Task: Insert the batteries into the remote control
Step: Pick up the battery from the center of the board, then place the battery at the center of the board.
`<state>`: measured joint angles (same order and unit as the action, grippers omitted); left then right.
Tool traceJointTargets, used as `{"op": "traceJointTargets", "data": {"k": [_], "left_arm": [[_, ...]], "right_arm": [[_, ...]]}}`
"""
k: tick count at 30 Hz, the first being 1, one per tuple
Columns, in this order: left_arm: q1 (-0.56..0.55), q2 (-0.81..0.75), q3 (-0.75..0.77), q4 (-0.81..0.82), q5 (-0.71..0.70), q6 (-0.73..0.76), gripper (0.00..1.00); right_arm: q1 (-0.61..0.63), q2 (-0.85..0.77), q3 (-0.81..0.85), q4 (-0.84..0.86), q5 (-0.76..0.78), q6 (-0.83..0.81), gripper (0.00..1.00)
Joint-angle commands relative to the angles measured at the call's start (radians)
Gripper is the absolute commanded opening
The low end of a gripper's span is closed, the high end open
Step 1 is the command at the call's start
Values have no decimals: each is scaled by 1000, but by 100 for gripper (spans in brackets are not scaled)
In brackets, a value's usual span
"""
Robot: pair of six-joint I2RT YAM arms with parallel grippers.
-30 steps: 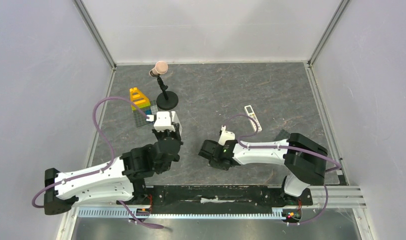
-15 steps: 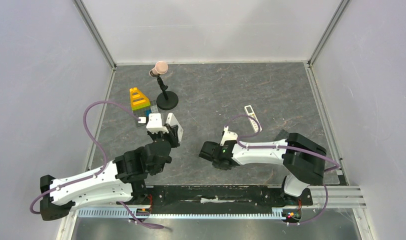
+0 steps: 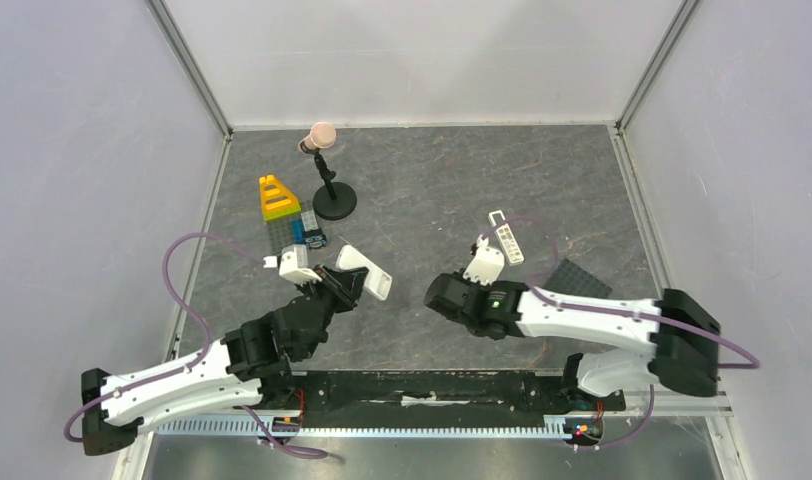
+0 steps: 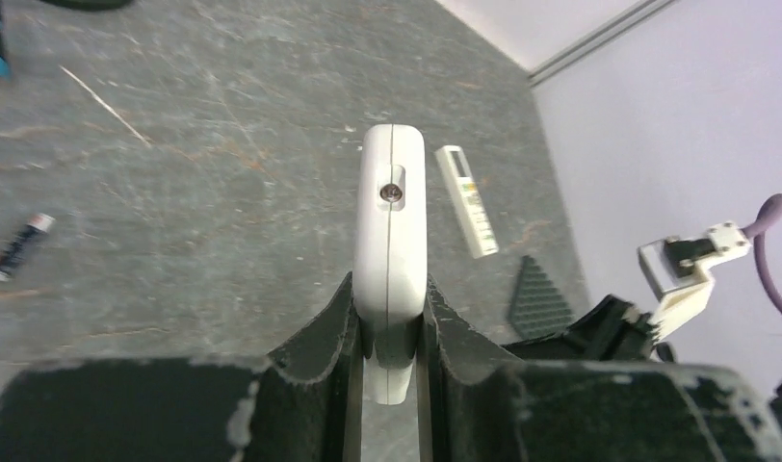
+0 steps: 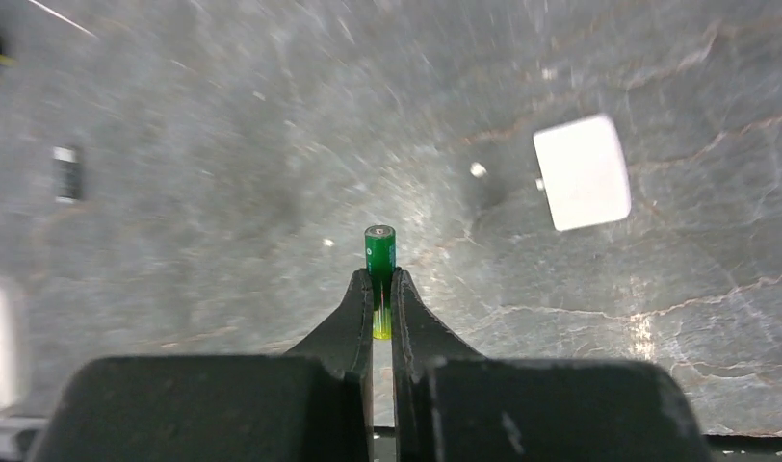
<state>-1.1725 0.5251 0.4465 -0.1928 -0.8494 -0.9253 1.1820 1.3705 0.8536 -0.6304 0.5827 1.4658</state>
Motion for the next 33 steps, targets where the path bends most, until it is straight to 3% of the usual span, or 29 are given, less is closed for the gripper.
{"op": "traceJointTargets", "data": {"k": [1, 8, 15, 22, 26, 33], "left_arm": [[12, -73, -78, 233, 51, -188, 2], [12, -99, -260, 580, 62, -332, 2], [17, -27, -304, 740, 73, -407, 2], [57, -36, -316, 748, 132, -424, 2], [87, -80, -324, 662, 173, -457, 2], [90, -174, -365, 541, 155, -487, 2]], "right_arm": [[-1, -146, 81, -63, 202, -49, 0], [1, -216, 164, 81, 221, -195, 0], [5, -156, 293, 161, 217, -336, 0], [7, -128, 286, 213, 169, -474, 0], [-4, -140, 223, 164, 163, -453, 1], [-35, -79, 6, 114, 2, -313, 1]]}}
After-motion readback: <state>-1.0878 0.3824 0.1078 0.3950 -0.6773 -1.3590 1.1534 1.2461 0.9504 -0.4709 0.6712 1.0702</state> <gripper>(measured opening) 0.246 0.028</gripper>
